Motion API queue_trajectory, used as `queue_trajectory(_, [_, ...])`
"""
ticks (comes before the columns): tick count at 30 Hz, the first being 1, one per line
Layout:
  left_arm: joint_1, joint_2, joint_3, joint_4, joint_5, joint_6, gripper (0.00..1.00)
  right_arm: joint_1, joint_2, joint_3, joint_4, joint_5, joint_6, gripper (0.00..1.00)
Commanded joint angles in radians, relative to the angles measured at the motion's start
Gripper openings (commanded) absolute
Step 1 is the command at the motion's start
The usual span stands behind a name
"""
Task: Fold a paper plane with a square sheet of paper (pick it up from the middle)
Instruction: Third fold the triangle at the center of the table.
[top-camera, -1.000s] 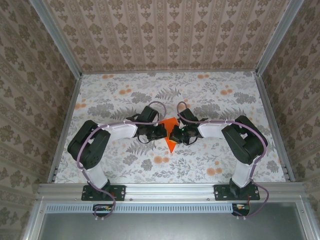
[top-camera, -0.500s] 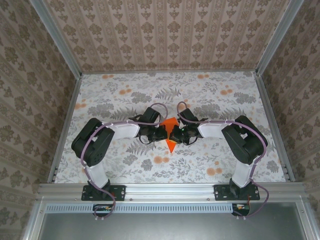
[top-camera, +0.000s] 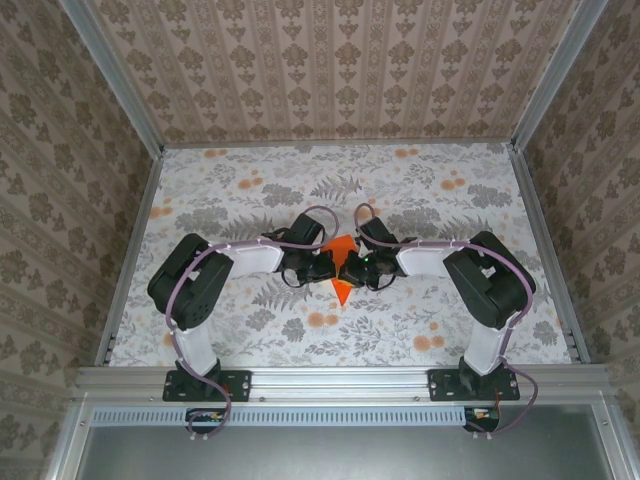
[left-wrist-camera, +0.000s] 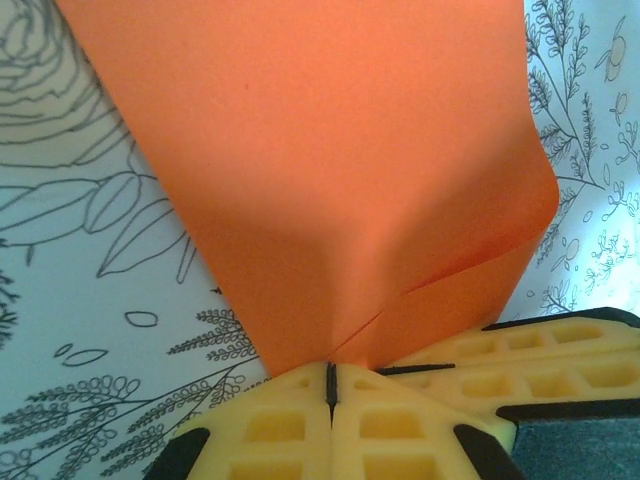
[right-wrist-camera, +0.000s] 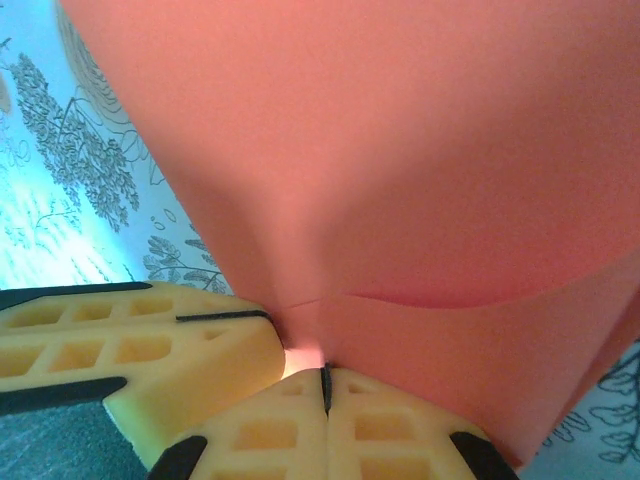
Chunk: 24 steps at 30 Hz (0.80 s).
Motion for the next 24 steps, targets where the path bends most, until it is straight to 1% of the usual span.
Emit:
queue_trajectory(1, [-0.01,0.021,0.01,-0.099,-0.045,0.03,0.0,-0.002,-0.017,-0.044,0.001,-0.021,-0.009,0.0])
queue_trajectory(5, [-0.01,0.021,0.011,-0.132,-0.068,0.056,0.0,-0.023,-0.049,-0.036,0.064,-0.121,-0.104,0.0])
queue_trajectory(8, [-0.006,0.026,0.016,-0.138,-0.072,0.098,0.0,-0.036,-0.054,-0.012,0.051,-0.203,-0.195,0.0])
queue_trajectory(11, [0.002,0.028,0.024,-0.141,-0.069,0.146,0.0,-0.043,-0.047,0.022,-0.011,-0.204,-0.269,0.01])
queue_trajectory(13, [0.01,0.024,0.024,-0.144,-0.066,0.172,0.0,-0.054,-0.037,0.031,-0.032,-0.189,-0.282,0.0])
queue_trajectory(18, [0.029,0.021,0.02,-0.14,-0.049,0.196,0.0,-0.084,-0.015,0.01,0.0,-0.193,-0.278,0.0])
queue_trajectory(24, [0.033,0.03,0.029,-0.142,-0.04,0.205,0.0,-0.093,0.031,0.014,-0.001,-0.199,-0.293,0.01])
